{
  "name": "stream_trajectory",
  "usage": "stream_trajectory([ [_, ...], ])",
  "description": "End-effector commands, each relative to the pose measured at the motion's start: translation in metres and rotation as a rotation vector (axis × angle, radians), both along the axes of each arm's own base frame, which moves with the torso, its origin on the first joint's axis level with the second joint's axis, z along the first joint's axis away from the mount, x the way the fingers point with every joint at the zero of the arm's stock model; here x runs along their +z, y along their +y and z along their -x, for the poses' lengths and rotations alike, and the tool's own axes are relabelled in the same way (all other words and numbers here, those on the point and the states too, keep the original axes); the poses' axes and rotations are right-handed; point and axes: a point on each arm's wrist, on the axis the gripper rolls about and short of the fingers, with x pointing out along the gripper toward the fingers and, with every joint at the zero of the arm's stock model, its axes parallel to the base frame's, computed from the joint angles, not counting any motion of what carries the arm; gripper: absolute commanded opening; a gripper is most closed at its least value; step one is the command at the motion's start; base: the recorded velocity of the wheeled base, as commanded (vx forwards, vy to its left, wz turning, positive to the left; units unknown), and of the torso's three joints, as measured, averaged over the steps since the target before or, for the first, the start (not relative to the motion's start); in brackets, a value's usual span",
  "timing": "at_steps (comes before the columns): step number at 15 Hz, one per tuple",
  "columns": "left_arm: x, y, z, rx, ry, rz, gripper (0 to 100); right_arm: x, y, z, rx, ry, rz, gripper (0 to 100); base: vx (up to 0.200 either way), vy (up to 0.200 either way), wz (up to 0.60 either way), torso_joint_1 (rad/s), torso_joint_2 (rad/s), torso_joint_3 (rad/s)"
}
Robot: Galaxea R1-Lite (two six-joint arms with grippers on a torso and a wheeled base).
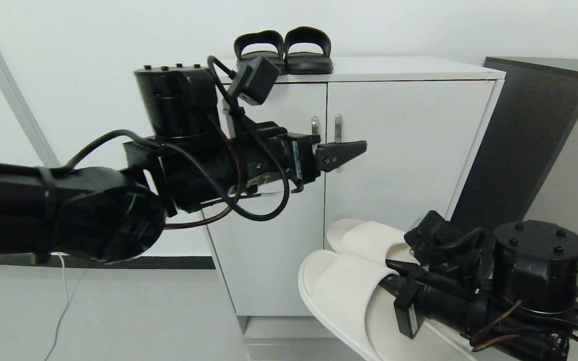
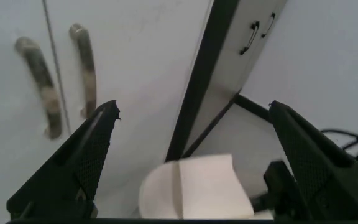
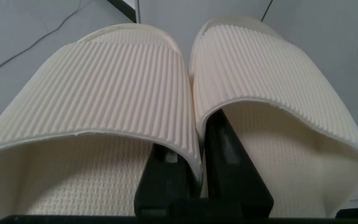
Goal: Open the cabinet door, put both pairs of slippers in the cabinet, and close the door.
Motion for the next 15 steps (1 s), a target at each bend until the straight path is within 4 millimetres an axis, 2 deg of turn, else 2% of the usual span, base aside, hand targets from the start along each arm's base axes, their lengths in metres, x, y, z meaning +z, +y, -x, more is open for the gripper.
stream_trajectory([
  [1,-0.009,-0.016,-0.023,-0.076,0.074,-0.022,100,0.0,0.0,0.0,0.0,0.0,0.0,0,0.0,0.0,0.0,0.0,0.0,0.0],
  [3,-0.005,-0.012,-0.033,-0.129,0.124,-0.007,100,0.0,0.0,0.0,0.0,0.0,0.0,0,0.0,0.0,0.0,0.0,0.0,0.0],
  [5,-0.007,-0.012,-0.052,-0.114,0.155,0.022,100,-0.001,0.0,0.0,0.0,0.001,0.001,0,0.0,0.0,0.0,0.0,0.0,0.0],
  [9,-0.009,-0.009,-0.077,-0.073,0.185,0.064,100,-0.002,0.0,0.0,-0.001,0.004,0.005,0,0.0,0.0,0.0,0.0,0.0,0.0],
  [15,-0.023,-0.031,-0.103,0.042,0.174,0.078,100,-0.003,0.0,-0.001,-0.003,0.008,0.009,0,0.0,0.0,0.0,0.0,0.0,0.0],
])
